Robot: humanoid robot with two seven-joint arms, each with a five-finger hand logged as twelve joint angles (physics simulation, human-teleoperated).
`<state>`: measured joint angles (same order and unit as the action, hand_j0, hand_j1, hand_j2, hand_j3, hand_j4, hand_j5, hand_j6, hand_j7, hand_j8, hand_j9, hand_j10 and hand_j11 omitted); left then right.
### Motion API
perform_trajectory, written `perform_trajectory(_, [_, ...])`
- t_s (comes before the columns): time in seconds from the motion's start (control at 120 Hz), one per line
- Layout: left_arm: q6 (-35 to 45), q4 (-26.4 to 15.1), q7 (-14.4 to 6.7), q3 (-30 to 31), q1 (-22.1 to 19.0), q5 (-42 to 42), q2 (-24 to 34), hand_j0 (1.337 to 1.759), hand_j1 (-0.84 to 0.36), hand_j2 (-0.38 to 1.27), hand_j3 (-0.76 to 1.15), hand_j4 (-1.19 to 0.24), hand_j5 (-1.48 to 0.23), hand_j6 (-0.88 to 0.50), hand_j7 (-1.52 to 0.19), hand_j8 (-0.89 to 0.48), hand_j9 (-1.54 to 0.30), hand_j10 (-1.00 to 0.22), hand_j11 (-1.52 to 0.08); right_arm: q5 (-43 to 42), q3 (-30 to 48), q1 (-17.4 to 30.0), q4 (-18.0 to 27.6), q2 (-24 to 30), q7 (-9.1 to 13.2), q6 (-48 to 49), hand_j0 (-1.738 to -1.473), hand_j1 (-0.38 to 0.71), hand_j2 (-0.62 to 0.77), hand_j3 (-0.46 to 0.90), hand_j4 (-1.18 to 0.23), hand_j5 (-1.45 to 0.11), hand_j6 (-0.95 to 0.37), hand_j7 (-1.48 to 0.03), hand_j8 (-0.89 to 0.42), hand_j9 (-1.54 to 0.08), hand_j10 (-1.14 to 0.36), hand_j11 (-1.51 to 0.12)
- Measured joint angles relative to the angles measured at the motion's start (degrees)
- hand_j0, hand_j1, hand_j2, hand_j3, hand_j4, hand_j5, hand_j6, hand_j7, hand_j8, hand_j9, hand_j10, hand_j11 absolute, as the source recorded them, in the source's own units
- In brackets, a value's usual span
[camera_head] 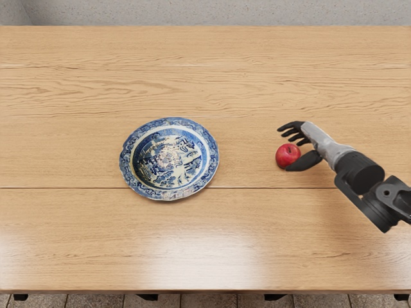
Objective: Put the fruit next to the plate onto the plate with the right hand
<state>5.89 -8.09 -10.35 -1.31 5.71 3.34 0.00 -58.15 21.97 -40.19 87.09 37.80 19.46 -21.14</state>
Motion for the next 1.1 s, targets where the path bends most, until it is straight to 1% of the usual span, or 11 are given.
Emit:
perform_trajectory(0.25, [0.00,0.00,-0.01,-0.01,0.00,0.00,0.00,1.658,0.34,0.00,0.00,-0.01,-0.01,-0.01,-0.01,-0.01,-0.01,-0.01,-0.01,0.01,-0.01,0.32,-0.04,-1.00,0.09,-0.04,-1.658,0.16,-0.08,0.00,-0.42,-0.55,-0.42,-0.55,-0.42,-0.55,-0.42,-0.55])
perform_trajectory(0.3, [0.00,0.00,-0.01,-0.01,0.00,0.00,0.00,1.658,0.34,0.00,0.00,-0.01,-0.01,-0.01,-0.01,-0.01,-0.01,-0.01,-0.01,-0.04,-0.03,0.37,-0.05,-1.19,0.11,-0.06,-1.658,0.17,-0.08,0.00,-0.44,-0.56,-0.44,-0.57,-0.42,-0.57,-0.44,-0.57])
perform_trajectory(0.45, [0.00,0.00,0.00,-0.02,0.00,0.00,0.00,1.658,0.34,0.00,0.00,-0.01,-0.01,-0.01,-0.01,-0.01,-0.01,-0.01,-0.01,-0.34,-0.02,0.47,-0.06,-1.31,0.17,0.00,-1.657,0.21,-0.05,0.00,-0.50,-0.60,-0.49,-0.62,-0.39,-0.62,-0.41,-0.63])
perform_trajectory(0.575, [0.00,0.00,0.00,-0.01,0.00,0.00,0.00,1.658,0.34,0.00,0.00,-0.01,-0.01,-0.01,-0.01,-0.01,-0.01,-0.01,-0.01,-0.17,0.00,0.29,-0.04,-1.21,0.30,0.21,-1.657,0.22,0.00,0.00,-0.51,-0.63,-0.50,-0.65,-0.38,-0.66,-0.41,-0.66])
perform_trajectory(0.75, [0.00,0.00,0.00,-0.01,0.00,0.00,0.00,1.658,0.34,0.00,0.00,-0.01,-0.01,-0.01,-0.01,-0.01,-0.01,-0.01,-0.01,0.08,0.12,-0.15,0.14,-1.14,1.18,0.41,-1.657,0.21,0.07,0.00,-0.51,-0.66,-0.51,-0.66,-0.42,-0.67,-0.45,-0.67])
perform_trajectory(1.042, [0.00,0.00,0.00,-0.01,0.00,0.00,0.00,1.658,0.34,0.00,0.00,-0.01,-0.01,-0.01,-0.01,-0.01,-0.01,-0.01,-0.01,0.31,0.69,-1.33,0.83,-0.94,2.70,1.44,-1.658,0.21,0.09,0.00,-0.51,-0.67,-0.52,-0.67,-0.44,-0.67,-0.46,-0.67])
perform_trajectory(1.1, [0.00,0.00,0.01,-0.01,0.00,0.00,0.00,1.658,0.34,0.00,0.00,-0.01,-0.01,-0.01,-0.01,-0.01,-0.01,-0.01,-0.01,0.43,0.73,-1.96,1.03,-0.97,3.30,1.83,-1.658,0.21,0.10,0.00,-0.51,-0.68,-0.52,-0.67,-0.45,-0.67,-0.46,-0.67])
